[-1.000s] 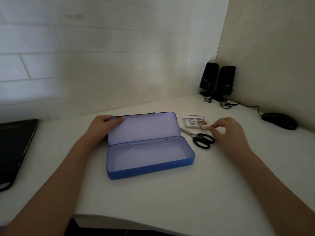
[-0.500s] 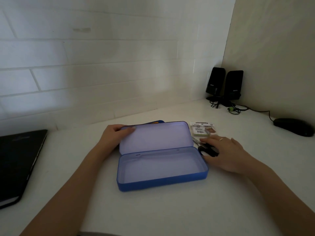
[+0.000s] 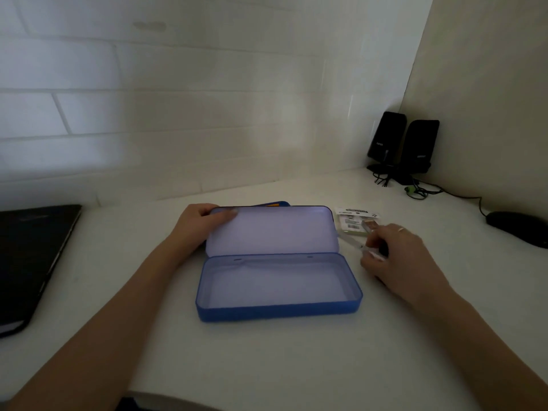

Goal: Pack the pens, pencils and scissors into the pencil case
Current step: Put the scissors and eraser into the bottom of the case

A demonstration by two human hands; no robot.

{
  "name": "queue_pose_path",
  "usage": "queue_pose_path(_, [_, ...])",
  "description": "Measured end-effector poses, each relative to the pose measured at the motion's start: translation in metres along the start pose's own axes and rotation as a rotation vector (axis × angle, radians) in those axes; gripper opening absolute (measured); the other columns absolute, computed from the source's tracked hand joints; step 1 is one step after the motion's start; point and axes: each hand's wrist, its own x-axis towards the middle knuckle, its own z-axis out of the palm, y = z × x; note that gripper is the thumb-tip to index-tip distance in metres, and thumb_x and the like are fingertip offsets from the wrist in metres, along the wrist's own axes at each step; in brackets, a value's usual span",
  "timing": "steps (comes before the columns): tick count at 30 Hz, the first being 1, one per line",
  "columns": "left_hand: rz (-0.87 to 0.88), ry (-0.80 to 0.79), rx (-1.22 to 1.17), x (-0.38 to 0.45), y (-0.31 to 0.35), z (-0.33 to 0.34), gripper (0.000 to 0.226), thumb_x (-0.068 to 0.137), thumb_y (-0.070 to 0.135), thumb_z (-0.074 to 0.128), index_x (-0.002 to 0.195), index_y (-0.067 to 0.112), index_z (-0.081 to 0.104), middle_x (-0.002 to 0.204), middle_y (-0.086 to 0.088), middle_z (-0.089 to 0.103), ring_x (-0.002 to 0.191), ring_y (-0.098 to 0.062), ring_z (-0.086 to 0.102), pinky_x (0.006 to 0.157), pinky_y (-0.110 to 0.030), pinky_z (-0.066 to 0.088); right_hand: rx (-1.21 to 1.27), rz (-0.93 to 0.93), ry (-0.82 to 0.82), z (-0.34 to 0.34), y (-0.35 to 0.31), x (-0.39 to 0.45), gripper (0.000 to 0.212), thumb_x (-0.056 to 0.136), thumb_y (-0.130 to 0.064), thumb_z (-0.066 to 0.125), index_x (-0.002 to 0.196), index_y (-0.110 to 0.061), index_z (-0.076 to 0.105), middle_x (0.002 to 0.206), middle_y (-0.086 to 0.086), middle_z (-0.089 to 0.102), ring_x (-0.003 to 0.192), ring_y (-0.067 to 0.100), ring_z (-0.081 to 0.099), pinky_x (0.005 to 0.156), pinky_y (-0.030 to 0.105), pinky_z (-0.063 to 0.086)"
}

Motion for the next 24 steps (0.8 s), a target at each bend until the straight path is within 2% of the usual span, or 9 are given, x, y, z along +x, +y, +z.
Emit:
queue_pose_path(2, [-0.009,-0.005,-0.005,-0.001,0.001,0.001,0.036,0.081,0.022,0.072,0.092,-0.012,0.067,0.082,-0.013,0.062,0.078,-0.018,0.055,0.071,-0.032,0.041,0.011,0.014,0.118,-0.006,-0.002,0.0,0.011,0.074,-0.014,0.068,0.079,-0.015,0.058,0.078,0.0,0.055,0.068,0.014,0.05,0.058,0.029,0.04])
queue_pose_path(5, [-0.012,-0.006,0.051,-0.002,0.002,0.004,0.022,0.081,0.024,0.072,0.085,0.002,0.073,0.077,-0.008,0.066,0.072,-0.015,0.058,0.067,-0.028,0.044,0.013,0.046,0.221,-0.013,-0.009,-0.004,0.017,0.073,-0.015,0.068,0.072,-0.019,0.052,0.068,-0.007,0.055,0.06,0.01,0.05,0.05,0.026,0.038])
queue_pose_path(7, [-0.016,-0.013,0.075,-0.002,0.002,0.003,0.014,0.08,0.026,0.073,0.078,0.013,0.074,0.072,-0.002,0.066,0.068,-0.01,0.058,0.061,-0.022,0.046,0.214,0.045,0.222,-0.015,-0.018,-0.007,0.02,0.073,-0.013,0.07,0.069,-0.02,0.052,0.066,-0.009,0.06,0.055,0.009,0.052,0.05,0.021,0.041])
queue_pose_path(10, [-0.02,-0.025,0.095,-0.001,0.0,0.002,0.018,0.08,0.028,0.073,0.072,0.012,0.072,0.07,-0.003,0.064,0.065,-0.011,0.056,0.061,-0.026,0.043,0.57,-0.102,-0.063,-0.017,-0.044,-0.01,0.016,0.075,-0.008,0.073,0.069,-0.013,0.058,0.062,-0.008,0.063,0.055,0.001,0.055,0.056,0.009,0.041])
queue_pose_path(13, [-0.019,-0.039,0.109,0.0,-0.001,0.001,0.027,0.08,0.029,0.073,0.071,0.004,0.069,0.066,-0.003,0.059,0.059,-0.008,0.051,0.058,-0.026,0.038,0.397,-0.28,-0.371,-0.008,-0.068,-0.01,0.012,0.076,-0.021,0.072,0.071,-0.017,0.062,0.071,-0.008,0.067,0.064,0.002,0.061,0.06,0.014,0.046])
queue_pose_path(15, [-0.025,-0.038,0.114,0.001,-0.002,0.0,0.023,0.079,0.03,0.073,0.066,0.011,0.068,0.059,0.004,0.057,0.053,-0.003,0.049,0.051,-0.02,0.037,0.302,-0.327,-0.414,-0.001,-0.079,-0.007,0.013,0.077,-0.028,0.071,0.071,-0.021,0.061,0.074,-0.009,0.068,0.069,0.003,0.062,0.062,0.016,0.047])
queue_pose_path(18, [-0.019,-0.044,0.109,0.003,-0.004,0.0,0.023,0.078,0.03,0.073,0.062,0.015,0.067,0.054,0.008,0.056,0.05,0.0,0.048,0.047,-0.015,0.037,0.305,-0.343,-0.411,0.01,-0.085,-0.005,0.013,0.079,-0.025,0.071,0.072,-0.02,0.061,0.075,-0.009,0.067,0.068,0.001,0.06,0.06,0.012,0.045])
queue_pose_path(21, [-0.004,-0.043,0.126,0.003,-0.005,0.0,0.021,0.079,0.03,0.073,0.069,0.011,0.071,0.061,0.004,0.06,0.056,-0.003,0.051,0.053,-0.019,0.04,0.301,-0.341,-0.463,0.018,-0.082,-0.01,0.011,0.08,-0.025,0.07,0.072,-0.025,0.062,0.076,-0.011,0.065,0.071,0.002,0.059,0.065,0.014,0.047])
queue_pose_path(24, [0.002,-0.045,0.093,0.002,-0.004,0.0,0.009,0.08,0.028,0.073,0.081,0.02,0.077,0.075,0.005,0.072,0.067,-0.001,0.062,0.061,-0.016,0.049,0.198,-0.409,-0.496,0.012,-0.074,-0.007,0.015,0.077,-0.026,0.071,0.069,-0.033,0.061,0.083,-0.013,0.061,0.08,0.003,0.059,0.073,0.019,0.048])
